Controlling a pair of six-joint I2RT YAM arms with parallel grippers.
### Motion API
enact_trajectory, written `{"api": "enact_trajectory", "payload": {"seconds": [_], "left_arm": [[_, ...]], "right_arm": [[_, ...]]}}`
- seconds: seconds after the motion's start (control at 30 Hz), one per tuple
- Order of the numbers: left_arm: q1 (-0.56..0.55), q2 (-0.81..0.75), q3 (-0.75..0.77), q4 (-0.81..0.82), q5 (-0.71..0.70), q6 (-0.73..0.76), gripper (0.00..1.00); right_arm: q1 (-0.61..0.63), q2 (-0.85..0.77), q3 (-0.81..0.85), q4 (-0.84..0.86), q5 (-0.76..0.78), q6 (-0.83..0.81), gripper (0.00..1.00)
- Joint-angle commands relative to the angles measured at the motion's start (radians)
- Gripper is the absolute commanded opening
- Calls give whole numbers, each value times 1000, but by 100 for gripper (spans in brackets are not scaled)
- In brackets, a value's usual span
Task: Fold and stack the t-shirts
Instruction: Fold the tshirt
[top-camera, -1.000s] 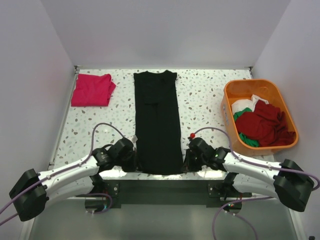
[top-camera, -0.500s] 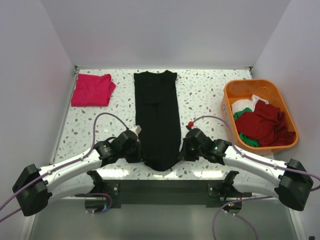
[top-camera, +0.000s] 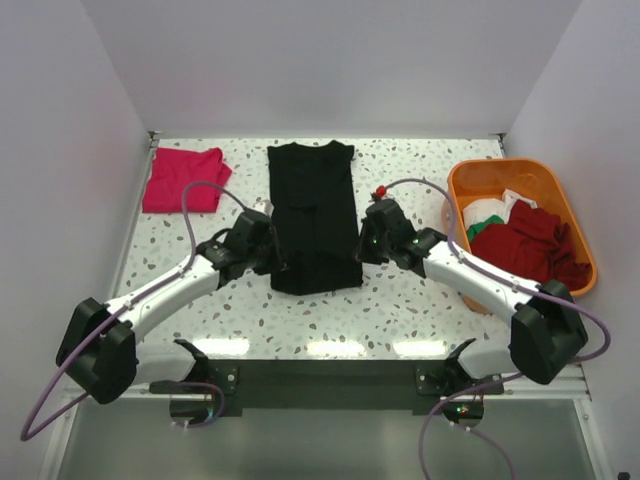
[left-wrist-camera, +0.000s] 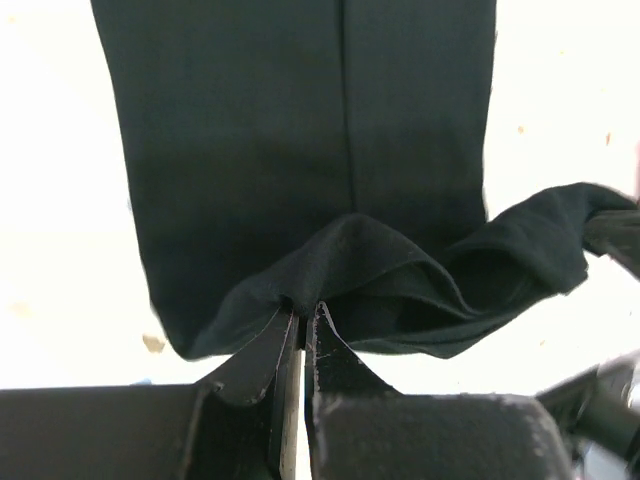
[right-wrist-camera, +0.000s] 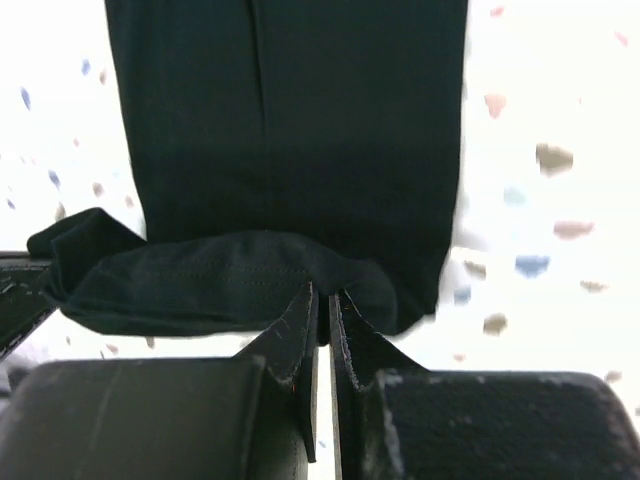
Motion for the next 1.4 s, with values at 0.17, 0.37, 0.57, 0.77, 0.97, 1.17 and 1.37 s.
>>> {"api": "enact_trajectory", "payload": {"seconds": [0.17, 0.37, 0.57, 0.77, 0.97, 1.17, 1.37], "left_arm": [[137, 141, 197, 130, -66, 109, 0], [183, 294, 298, 149, -54, 161, 0], [208, 383, 352, 209, -42, 189, 0], [229, 472, 415, 221, -31, 195, 0], [251, 550, 484, 195, -20, 195, 0], [269, 601, 531, 170, -22, 194, 0], [281, 627, 571, 143, -16, 191, 17]], "right_arm": [[-103, 202, 233, 112, 8, -105, 0], [-138, 308, 319, 166, 8, -148, 0], [-154, 425, 408, 192, 85, -247, 0], [-169, 514, 486, 183, 89, -274, 0], [-185, 567, 520, 217, 101, -294, 0], [-204, 630, 580, 195, 75, -299, 0], [-220, 635, 612, 201, 32, -314, 27]]}}
